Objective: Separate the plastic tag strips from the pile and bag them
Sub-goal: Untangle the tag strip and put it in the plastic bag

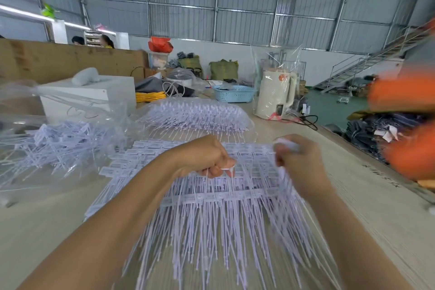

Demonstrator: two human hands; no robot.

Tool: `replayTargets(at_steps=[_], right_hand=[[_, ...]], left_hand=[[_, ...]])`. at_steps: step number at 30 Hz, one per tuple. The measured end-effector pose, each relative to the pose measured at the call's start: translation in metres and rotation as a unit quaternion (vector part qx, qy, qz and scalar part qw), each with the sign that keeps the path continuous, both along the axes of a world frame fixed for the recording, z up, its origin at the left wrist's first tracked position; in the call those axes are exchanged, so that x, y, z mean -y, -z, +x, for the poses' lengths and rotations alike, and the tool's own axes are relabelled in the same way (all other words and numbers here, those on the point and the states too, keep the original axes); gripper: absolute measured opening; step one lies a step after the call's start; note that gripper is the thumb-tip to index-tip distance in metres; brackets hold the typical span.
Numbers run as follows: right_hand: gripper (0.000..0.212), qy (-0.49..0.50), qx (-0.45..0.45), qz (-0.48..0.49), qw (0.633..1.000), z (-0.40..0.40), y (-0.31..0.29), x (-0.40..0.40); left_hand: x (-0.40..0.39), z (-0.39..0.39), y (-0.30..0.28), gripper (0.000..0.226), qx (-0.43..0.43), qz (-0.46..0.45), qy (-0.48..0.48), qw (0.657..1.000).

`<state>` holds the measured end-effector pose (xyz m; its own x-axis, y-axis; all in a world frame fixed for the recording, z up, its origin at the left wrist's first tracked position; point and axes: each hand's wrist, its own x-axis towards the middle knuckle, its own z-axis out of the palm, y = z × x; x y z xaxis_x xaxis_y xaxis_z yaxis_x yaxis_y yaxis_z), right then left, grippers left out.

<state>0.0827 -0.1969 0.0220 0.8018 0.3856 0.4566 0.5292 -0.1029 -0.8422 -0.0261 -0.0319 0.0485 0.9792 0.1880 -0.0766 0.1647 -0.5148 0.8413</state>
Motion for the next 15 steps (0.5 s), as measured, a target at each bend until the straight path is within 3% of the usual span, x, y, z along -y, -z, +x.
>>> replayTargets(at_steps=[2, 4, 7, 11, 13, 14, 15], right_hand=[[0.014, -0.052, -0.157, 0.160, 0.973, 0.008, -0.009, 0.012], [0.010, -0.115, -0.241, 0.223, 0.937, 0.008, -0.015, 0.015], [0.010, -0.159, -0.237, 0.185, 0.940, 0.005, -0.016, 0.013], [0.008, -0.188, -0.226, 0.138, 0.946, -0.001, -0.014, 0.005], [0.008, -0.212, -0.228, 0.142, 0.940, -0.004, -0.012, 0.000], [0.008, -0.221, -0.231, 0.147, 0.936, -0.005, -0.012, -0.001], [0.010, -0.223, -0.238, 0.155, 0.932, -0.006, -0.012, -0.003]], left_hand=[[-0.002, 0.004, 0.005, 0.023, 0.022, 0.024, -0.047, 0.998], [0.002, 0.010, 0.014, 0.027, 0.034, 0.067, -0.059, 0.995], [0.006, 0.018, 0.027, 0.030, 0.025, 0.124, -0.026, 0.992], [0.007, 0.020, 0.023, 0.023, 0.021, 0.208, -0.055, 0.976], [0.013, 0.020, 0.018, 0.037, 0.019, 0.316, -0.066, 0.946], [0.018, 0.019, 0.015, 0.045, 0.035, 0.336, -0.071, 0.938], [0.024, 0.018, 0.012, 0.046, 0.055, 0.302, -0.068, 0.949]])
